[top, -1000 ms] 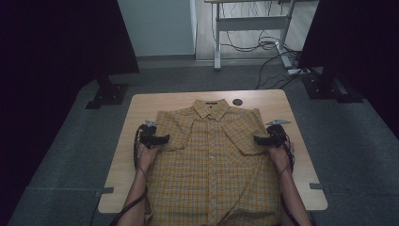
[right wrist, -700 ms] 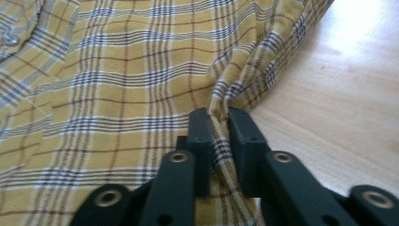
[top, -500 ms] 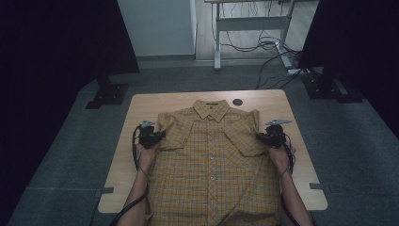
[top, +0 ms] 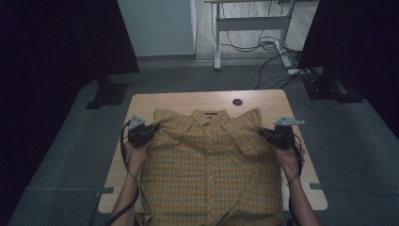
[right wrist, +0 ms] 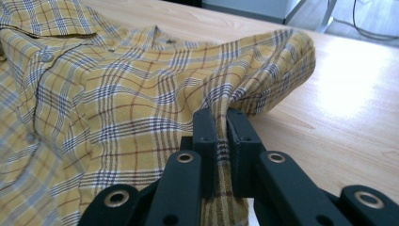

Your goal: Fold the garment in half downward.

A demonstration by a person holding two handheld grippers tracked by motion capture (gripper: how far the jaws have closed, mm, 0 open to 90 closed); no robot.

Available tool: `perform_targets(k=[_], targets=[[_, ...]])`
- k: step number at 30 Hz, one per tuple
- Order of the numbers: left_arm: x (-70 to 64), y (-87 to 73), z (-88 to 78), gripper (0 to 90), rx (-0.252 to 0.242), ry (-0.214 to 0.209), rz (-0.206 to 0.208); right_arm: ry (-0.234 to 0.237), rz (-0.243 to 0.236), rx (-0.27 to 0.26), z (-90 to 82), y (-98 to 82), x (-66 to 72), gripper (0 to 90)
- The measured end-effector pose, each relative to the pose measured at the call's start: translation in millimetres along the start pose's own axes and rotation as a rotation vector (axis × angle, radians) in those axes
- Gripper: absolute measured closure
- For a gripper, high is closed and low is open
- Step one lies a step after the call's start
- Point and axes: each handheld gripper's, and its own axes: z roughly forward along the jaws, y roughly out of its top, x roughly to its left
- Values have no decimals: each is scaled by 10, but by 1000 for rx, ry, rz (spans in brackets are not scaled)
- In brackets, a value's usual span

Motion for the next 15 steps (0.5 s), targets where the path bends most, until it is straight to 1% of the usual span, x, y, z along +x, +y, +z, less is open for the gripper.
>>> perform_targets(k=[3, 5, 8, 11, 14, 15], targets=[[-54, 0, -147, 841, -24, -2, 29, 4, -17, -19, -124, -17, 84, 830], [-93, -20, -236, 840, -31, 3, 48, 7, -30, -32, -209, -51, 150, 830], [-156, -91, -381, 841, -38, -6, 65, 13, -46, -41, -301, -112, 231, 830], [-206, -179, -516, 843, -46, -23, 57, 25, -48, -50, -383, -201, 309, 830], [-257, -293, -655, 843, -50, -43, 40, 34, -44, -42, -439, -314, 385, 830], [-276, -334, -694, 843, -44, -48, 37, 38, -43, -38, -459, -356, 410, 830]])
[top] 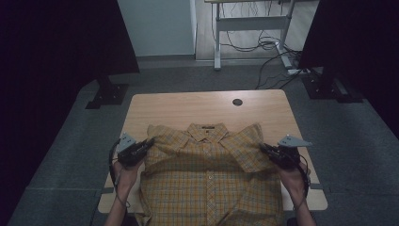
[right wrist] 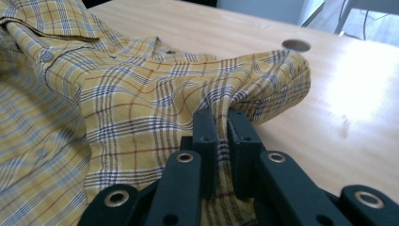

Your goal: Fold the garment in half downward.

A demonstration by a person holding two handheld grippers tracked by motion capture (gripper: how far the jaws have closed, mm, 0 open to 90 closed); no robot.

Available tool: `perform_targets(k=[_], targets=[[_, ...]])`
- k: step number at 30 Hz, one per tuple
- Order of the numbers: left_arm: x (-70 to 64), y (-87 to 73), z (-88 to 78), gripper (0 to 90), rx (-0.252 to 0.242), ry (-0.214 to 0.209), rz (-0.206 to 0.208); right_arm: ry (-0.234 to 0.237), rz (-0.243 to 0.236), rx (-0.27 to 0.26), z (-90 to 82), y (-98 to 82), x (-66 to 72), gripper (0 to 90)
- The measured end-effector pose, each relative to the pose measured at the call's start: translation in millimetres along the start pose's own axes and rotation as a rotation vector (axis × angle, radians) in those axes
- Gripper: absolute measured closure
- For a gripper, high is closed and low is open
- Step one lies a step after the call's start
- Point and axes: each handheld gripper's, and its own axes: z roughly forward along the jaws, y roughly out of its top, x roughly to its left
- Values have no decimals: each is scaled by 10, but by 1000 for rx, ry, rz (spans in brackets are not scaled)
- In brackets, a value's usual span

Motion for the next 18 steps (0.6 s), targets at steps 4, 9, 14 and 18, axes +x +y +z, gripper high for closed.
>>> perform_targets(k=[4, 9, 14, 18], targets=[[-101, -199, -122, 842, 34, -11, -2, 18, 12, 24, -74, -182, 97, 830], [-199, -506, -165, 839, 128, -11, -5, 32, 35, 79, -106, -413, 178, 826], [-232, -747, -27, 838, 261, 0, 32, 56, 56, 182, -27, -615, 231, 815], [-255, -755, 77, 833, 305, 19, 83, 62, 65, 236, 69, -685, 230, 810]])
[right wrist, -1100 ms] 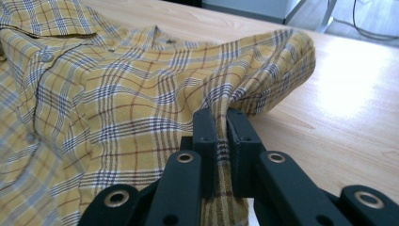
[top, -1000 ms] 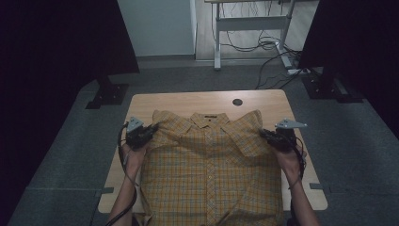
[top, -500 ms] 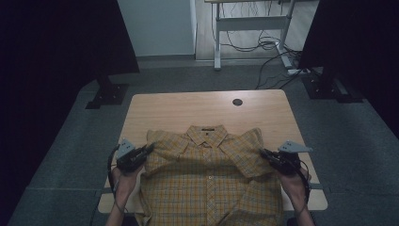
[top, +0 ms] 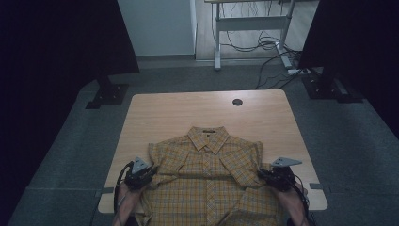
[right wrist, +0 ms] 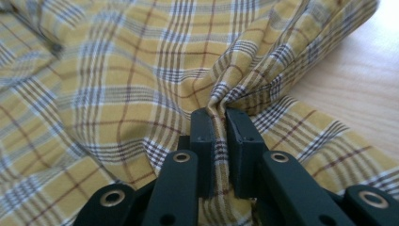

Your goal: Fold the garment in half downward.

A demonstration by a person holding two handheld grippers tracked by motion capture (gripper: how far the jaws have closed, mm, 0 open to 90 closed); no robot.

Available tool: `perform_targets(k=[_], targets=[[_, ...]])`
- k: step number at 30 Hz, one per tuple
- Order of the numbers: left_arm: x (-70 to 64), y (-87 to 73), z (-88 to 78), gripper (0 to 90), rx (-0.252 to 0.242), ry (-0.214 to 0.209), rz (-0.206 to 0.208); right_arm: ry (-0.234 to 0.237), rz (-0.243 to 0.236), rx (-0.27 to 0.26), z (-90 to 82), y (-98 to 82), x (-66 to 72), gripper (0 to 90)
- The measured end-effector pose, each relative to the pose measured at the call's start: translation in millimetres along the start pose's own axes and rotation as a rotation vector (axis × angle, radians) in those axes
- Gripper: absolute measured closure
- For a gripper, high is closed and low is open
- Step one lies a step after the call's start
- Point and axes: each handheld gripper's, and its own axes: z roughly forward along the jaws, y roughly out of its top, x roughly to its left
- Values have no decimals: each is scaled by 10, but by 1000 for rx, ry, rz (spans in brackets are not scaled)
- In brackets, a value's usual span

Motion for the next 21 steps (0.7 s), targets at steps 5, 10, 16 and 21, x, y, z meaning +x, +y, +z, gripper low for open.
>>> perform_targets(k=[5, 10, 16, 21], targets=[[51, 45, 81, 817, 9, 8, 7, -38, -35, 32, 116, 38, 1, 805], [140, 128, 191, 812, 11, 19, -3, -55, -40, 35, 203, 133, -74, 804], [269, 289, 396, 811, 18, 42, -21, -83, -30, 30, 327, 263, -188, 804], [394, 447, 570, 811, 39, 46, -28, -99, -21, 25, 447, 394, -328, 800]])
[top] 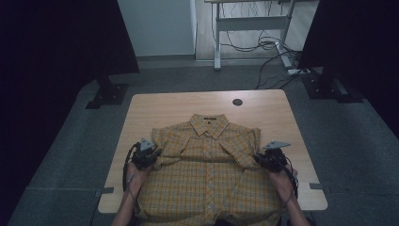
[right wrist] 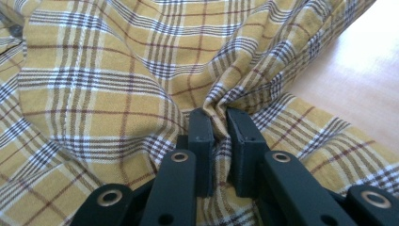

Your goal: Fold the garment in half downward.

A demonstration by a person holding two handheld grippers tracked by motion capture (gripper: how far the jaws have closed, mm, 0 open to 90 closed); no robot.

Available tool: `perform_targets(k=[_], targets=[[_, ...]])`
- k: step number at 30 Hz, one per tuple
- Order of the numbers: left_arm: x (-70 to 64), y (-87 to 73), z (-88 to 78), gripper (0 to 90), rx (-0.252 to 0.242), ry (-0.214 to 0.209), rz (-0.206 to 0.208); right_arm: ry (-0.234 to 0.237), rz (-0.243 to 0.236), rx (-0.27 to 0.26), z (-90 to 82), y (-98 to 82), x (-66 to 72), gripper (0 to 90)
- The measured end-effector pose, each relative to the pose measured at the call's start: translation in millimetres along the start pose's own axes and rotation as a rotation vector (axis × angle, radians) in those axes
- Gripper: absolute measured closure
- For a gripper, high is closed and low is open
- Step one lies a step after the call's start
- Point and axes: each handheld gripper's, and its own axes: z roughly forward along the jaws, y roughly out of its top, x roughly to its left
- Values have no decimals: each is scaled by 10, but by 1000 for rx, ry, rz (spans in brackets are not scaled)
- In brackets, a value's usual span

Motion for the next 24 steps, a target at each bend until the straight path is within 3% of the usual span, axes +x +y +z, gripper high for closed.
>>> perform_targets(k=[5, 14, 16, 19, 24], targets=[[94, 150, 142, 811, 27, 2, 0, -17, 4, 3, 131, 142, -135, 794], [234, 381, 336, 815, 65, 13, -65, -47, 41, 7, 284, 310, -253, 794], [250, 415, 265, 833, 23, 33, -59, -59, 34, -6, 253, 329, -254, 803], [250, 481, 99, 850, -61, 47, -68, -78, 24, -73, 98, 384, -230, 815], [202, 639, -339, 853, -217, 50, -44, -77, -9, -180, -271, 496, -136, 822]])
